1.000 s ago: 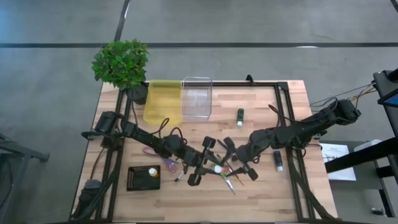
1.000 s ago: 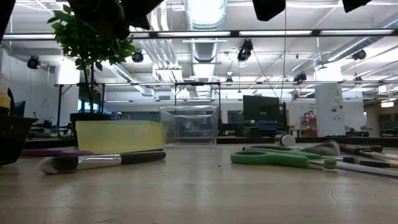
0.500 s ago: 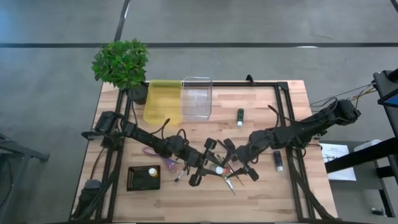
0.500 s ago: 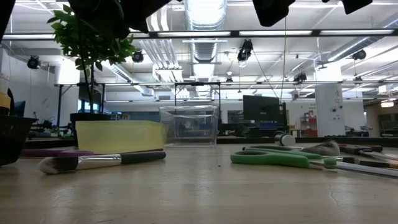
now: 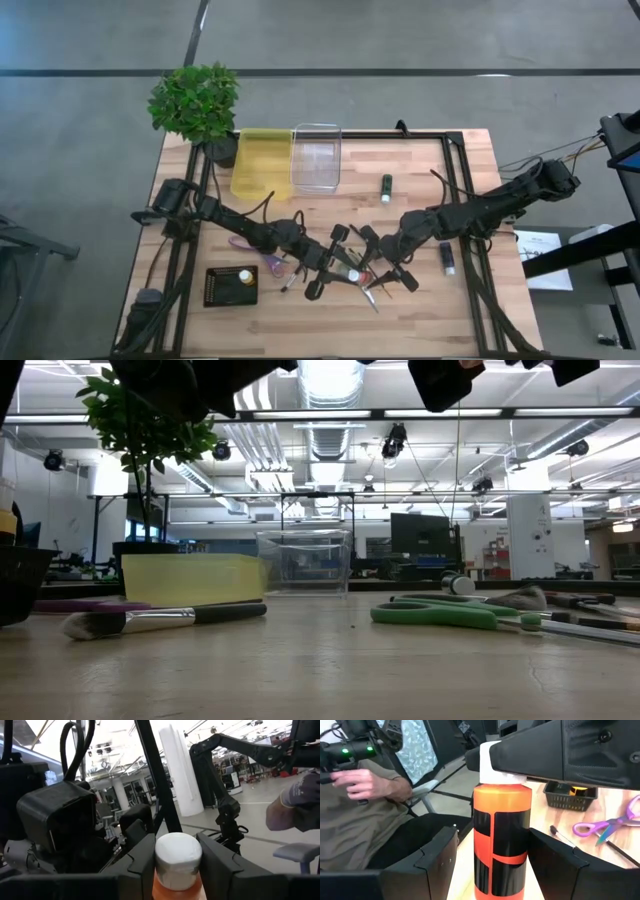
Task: Pick & Place Paint Supplies
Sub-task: Put the orange paint bottle into the black bin
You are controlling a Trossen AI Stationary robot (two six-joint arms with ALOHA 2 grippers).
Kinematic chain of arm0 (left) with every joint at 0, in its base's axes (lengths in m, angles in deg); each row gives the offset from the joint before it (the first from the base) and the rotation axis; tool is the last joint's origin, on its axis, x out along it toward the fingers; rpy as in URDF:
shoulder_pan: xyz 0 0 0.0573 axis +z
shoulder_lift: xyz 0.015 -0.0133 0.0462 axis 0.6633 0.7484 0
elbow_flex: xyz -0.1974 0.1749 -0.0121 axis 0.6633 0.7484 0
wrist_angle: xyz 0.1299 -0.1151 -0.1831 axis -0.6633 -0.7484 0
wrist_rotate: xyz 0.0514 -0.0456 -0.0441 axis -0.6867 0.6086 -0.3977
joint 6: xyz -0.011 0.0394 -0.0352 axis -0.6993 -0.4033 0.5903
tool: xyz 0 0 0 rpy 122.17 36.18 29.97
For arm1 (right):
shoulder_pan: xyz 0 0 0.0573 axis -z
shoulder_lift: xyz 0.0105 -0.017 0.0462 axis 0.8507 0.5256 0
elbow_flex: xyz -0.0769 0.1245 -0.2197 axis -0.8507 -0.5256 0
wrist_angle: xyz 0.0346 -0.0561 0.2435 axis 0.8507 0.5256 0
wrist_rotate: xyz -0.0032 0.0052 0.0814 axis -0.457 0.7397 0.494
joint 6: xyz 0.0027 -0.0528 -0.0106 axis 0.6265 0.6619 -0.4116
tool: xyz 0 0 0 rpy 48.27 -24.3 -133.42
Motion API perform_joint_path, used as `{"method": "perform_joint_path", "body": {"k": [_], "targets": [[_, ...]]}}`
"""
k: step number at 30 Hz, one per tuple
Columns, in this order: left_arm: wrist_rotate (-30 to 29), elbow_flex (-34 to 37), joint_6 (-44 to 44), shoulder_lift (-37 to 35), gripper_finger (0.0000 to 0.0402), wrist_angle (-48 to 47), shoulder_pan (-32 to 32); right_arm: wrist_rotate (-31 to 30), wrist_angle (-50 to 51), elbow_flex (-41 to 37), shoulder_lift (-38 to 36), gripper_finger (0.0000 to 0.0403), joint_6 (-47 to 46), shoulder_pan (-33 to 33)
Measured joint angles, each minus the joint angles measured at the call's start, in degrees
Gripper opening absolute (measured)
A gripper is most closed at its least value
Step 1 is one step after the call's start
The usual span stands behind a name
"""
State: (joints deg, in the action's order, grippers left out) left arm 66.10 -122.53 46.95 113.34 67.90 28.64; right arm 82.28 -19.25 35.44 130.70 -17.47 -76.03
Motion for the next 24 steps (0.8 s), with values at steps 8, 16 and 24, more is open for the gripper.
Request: {"method": "perform_joint_path", "body": {"k": [8,16,24], "targets": [[-0.1,0.0,1.1,-0.1,0.0117,-2.7,0.2,-8.5,0.2,0.3,-0.3,0.0228,4.4,0.3],[-2.6,0.1,1.7,-1.9,0.0117,-11.2,0.1,-11.9,8.9,0.5,-4.8,0.0228,5.1,1.8],[-9.5,1.9,1.8,-3.4,0.0117,-17.7,0.0,-12.1,12.9,-1.1,-12.4,0.0228,2.2,1.7]]}}
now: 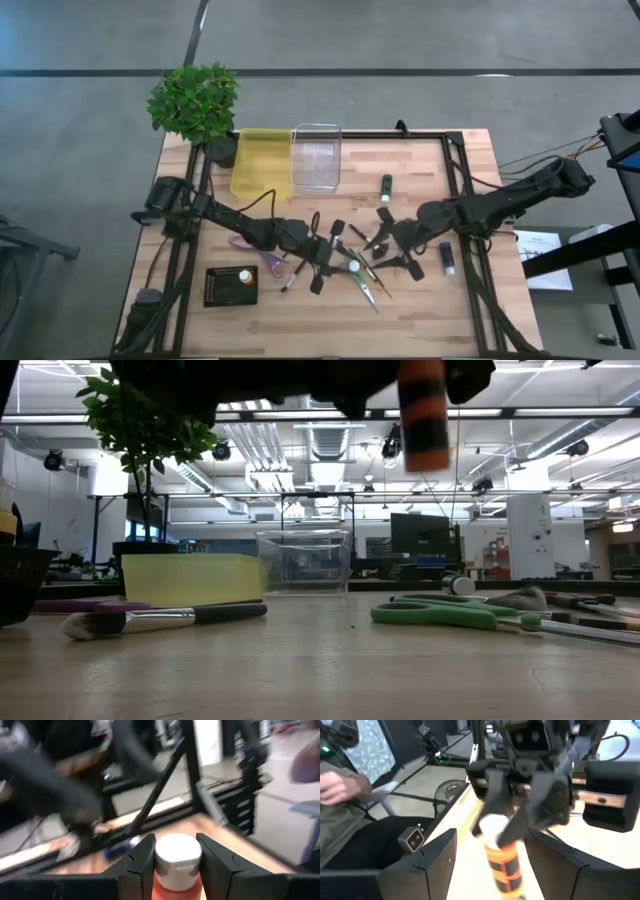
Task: Pick & Place Paint Supplies
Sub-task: Put the orange paint bottle into the black bin
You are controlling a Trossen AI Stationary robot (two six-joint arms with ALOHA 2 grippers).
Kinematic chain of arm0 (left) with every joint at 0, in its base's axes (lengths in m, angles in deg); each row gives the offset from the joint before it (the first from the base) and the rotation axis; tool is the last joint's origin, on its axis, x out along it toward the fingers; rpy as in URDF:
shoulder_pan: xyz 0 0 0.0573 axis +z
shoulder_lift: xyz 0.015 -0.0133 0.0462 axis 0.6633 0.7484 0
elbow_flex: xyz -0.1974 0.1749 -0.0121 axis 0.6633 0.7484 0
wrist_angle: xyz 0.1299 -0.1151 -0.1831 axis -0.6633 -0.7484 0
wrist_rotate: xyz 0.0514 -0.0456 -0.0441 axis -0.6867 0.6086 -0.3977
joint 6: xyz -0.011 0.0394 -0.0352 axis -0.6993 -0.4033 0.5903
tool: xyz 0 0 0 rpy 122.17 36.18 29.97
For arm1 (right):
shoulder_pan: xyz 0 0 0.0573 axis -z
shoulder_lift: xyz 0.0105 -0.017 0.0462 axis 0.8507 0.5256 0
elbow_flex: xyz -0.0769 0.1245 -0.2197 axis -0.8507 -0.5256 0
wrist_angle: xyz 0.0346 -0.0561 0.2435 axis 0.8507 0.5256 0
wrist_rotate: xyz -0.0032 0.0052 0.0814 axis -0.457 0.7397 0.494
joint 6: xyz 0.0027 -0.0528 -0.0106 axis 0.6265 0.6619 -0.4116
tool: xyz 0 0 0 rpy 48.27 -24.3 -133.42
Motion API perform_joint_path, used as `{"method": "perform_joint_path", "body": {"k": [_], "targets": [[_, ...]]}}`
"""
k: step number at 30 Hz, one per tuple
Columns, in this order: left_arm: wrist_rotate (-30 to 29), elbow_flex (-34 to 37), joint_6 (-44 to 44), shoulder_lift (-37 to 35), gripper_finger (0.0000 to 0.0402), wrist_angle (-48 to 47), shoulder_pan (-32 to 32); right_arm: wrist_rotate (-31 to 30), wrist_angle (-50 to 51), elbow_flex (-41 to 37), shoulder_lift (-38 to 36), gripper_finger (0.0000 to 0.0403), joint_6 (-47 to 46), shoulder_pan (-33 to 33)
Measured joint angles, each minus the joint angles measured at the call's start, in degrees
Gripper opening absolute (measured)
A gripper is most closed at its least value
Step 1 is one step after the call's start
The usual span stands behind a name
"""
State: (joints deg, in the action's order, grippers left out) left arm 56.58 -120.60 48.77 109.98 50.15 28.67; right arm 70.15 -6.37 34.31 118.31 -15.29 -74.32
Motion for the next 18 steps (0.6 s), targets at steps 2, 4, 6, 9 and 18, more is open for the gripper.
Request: {"method": "perform_joint_path", "body": {"k": [2,4,6,9,18], "targets": [[-3.2,2.2,0.8,0.0,0.0117,0.2,0.0,-0.4,0.4,-1.0,-1.6,0.0228,-0.5,0.0],[-6.5,4.8,1.4,0.0,0.0117,2.2,0.1,-1.1,0.3,-2.3,-3.1,0.0228,-1.0,0.0],[-10.2,7.5,2.4,0.0,0.0117,6.4,0.5,-1.1,0.4,-3.5,-4.4,0.0228,-1.5,0.0],[-16.1,11.9,4.5,0.0,0.0117,14.5,1.9,-1.8,0.1,-5.0,-6.4,0.0228,-2.5,0.0],[-19.3,17.6,13.3,0.3,0.0117,20.3,7.0,-2.6,-2.9,-7.8,-8.6,0.0228,-3.8,0.0]]}}
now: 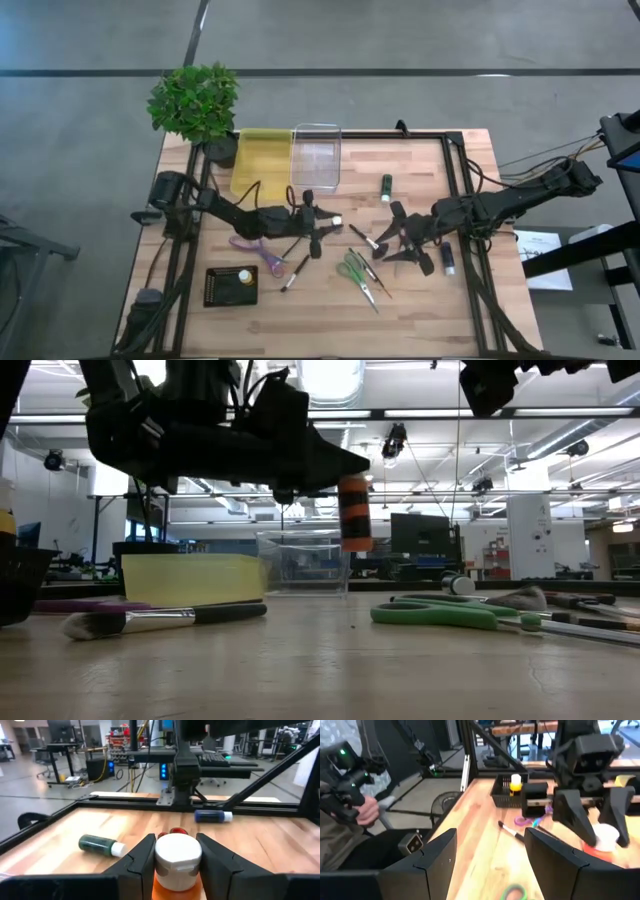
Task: Pick & Place Paint Supplies
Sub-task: Put the orange paint bottle into the black bin
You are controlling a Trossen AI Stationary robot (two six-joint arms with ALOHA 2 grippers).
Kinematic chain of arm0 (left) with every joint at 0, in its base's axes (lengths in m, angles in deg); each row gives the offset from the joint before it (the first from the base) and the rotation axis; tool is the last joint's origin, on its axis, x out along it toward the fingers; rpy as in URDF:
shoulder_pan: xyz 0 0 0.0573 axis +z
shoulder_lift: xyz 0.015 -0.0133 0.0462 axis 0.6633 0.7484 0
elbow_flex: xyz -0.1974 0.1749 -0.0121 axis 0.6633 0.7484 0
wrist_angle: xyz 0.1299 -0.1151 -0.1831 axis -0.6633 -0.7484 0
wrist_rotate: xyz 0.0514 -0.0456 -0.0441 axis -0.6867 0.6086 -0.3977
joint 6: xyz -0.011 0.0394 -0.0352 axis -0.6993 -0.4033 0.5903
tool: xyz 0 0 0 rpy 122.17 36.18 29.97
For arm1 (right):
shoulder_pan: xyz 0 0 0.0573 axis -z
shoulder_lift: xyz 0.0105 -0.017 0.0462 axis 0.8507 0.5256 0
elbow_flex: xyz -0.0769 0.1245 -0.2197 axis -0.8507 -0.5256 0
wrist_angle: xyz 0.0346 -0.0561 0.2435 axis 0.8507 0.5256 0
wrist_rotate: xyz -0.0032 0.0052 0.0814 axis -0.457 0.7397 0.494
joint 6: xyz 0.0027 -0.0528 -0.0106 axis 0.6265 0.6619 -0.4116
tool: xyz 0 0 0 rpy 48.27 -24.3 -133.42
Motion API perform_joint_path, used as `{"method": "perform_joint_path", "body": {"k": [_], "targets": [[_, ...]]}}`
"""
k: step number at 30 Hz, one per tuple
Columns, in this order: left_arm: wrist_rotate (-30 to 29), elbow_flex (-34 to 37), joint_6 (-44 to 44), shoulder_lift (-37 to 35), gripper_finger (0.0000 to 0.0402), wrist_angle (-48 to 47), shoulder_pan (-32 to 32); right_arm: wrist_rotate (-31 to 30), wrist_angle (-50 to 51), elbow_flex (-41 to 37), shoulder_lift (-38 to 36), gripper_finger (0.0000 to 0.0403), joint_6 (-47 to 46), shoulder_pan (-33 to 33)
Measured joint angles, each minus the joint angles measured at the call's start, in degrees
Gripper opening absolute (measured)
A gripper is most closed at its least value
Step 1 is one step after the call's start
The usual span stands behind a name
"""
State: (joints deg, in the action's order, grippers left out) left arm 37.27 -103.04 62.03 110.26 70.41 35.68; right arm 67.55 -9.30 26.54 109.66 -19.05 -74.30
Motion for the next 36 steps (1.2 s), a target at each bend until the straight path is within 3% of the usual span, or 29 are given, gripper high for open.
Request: {"method": "perform_joint_path", "body": {"k": [10,19,36], "targets": [[-0.9,0.0,1.7,2.5,0.0117,-2.8,-0.1,0.1,-0.7,-0.1,0.2,0.0228,0.0,-0.6],[-0.8,0.0,2.8,7.2,0.0117,3.5,-0.4,0.2,-1.1,-0.1,0.2,0.0228,0.1,-0.7],[-0.9,-0.2,4.6,9.9,0.0117,4.2,-0.6,0.2,-1.2,-0.1,0.2,0.0228,0.2,-0.7]]}}
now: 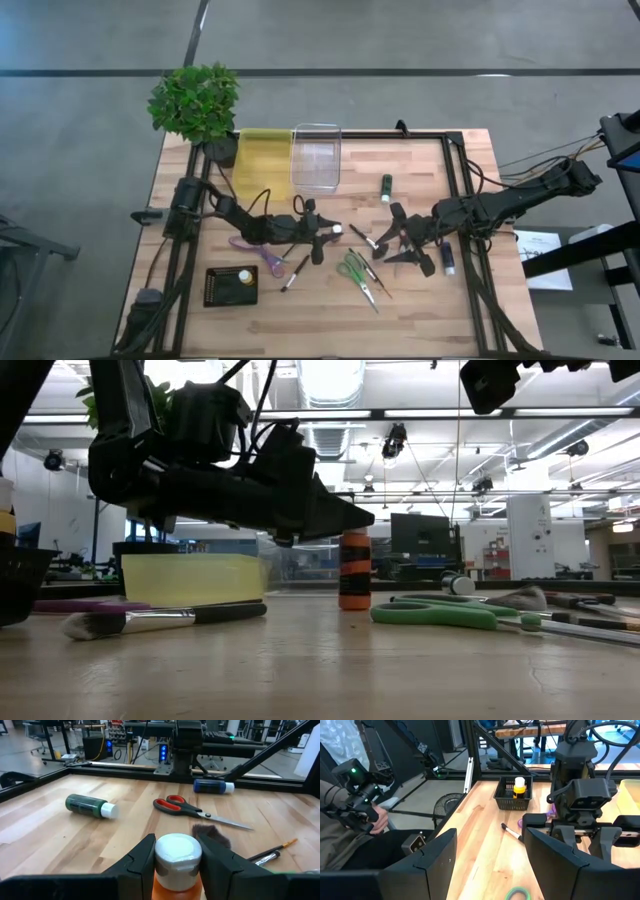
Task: Pick & Place Paint Supplies
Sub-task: Put the orange paint bottle into the black bin
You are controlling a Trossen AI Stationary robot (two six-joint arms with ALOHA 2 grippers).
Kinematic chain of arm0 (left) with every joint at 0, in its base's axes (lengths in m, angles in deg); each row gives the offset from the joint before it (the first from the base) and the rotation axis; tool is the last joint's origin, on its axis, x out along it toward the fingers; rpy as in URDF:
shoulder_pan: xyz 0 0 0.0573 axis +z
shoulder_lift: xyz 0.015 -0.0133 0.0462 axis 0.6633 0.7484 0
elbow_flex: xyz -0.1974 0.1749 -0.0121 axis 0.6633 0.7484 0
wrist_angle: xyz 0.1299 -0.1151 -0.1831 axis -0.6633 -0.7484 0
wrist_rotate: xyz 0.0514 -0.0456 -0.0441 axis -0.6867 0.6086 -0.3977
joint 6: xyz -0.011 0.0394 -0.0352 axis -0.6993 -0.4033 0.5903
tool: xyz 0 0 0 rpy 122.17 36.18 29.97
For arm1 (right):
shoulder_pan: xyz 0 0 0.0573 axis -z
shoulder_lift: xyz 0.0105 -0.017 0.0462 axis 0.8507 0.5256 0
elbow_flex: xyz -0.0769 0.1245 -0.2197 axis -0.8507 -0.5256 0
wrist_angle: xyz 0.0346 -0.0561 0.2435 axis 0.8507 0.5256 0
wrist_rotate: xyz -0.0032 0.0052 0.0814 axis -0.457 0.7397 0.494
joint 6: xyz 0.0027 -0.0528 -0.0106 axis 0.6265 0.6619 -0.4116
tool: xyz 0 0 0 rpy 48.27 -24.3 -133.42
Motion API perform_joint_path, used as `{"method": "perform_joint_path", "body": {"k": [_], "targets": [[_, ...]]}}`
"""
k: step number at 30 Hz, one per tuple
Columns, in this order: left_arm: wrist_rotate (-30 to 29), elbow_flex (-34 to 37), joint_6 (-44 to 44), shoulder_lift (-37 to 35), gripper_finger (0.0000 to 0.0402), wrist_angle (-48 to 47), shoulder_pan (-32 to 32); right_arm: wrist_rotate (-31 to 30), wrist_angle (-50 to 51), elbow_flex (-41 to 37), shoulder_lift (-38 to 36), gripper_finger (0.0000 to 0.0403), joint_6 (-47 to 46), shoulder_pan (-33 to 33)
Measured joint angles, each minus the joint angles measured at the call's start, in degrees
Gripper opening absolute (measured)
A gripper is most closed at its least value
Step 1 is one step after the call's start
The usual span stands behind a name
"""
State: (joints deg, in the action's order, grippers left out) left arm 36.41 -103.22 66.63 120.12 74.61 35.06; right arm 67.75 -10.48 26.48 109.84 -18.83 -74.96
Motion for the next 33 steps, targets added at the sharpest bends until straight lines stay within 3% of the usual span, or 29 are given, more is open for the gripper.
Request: {"method": "perform_joint_path", "body": {"k": [4,12,18,21,26,33], "targets": [[0.0,0.0,0.1,-0.2,0.0123,-0.2,0.0,0.0,0.0,0.0,0.0,0.0228,0.0,0.0],[0.1,0.0,0.1,-1.8,0.0230,0.0,0.0,0.0,0.0,0.0,0.0,0.0228,0.0,0.0],[1.5,0.1,-0.8,-6.3,0.0266,-4.1,0.1,0.3,0.0,0.0,0.0,0.0228,-0.2,0.0],[2.9,-1.9,-2.7,-12.5,0.0269,-19.0,0.2,0.5,0.1,0.0,-0.1,0.0228,-0.4,0.0],[3.2,-14.1,-4.5,-21.4,0.0270,-58.6,0.3,1.5,0.4,0.0,-0.2,0.0228,-0.4,0.0],[8.8,-32.8,-7.8,-19.8,0.0271,-88.0,1.0,1.6,0.8,0.0,-0.2,0.0228,-1.6,0.0]]}}
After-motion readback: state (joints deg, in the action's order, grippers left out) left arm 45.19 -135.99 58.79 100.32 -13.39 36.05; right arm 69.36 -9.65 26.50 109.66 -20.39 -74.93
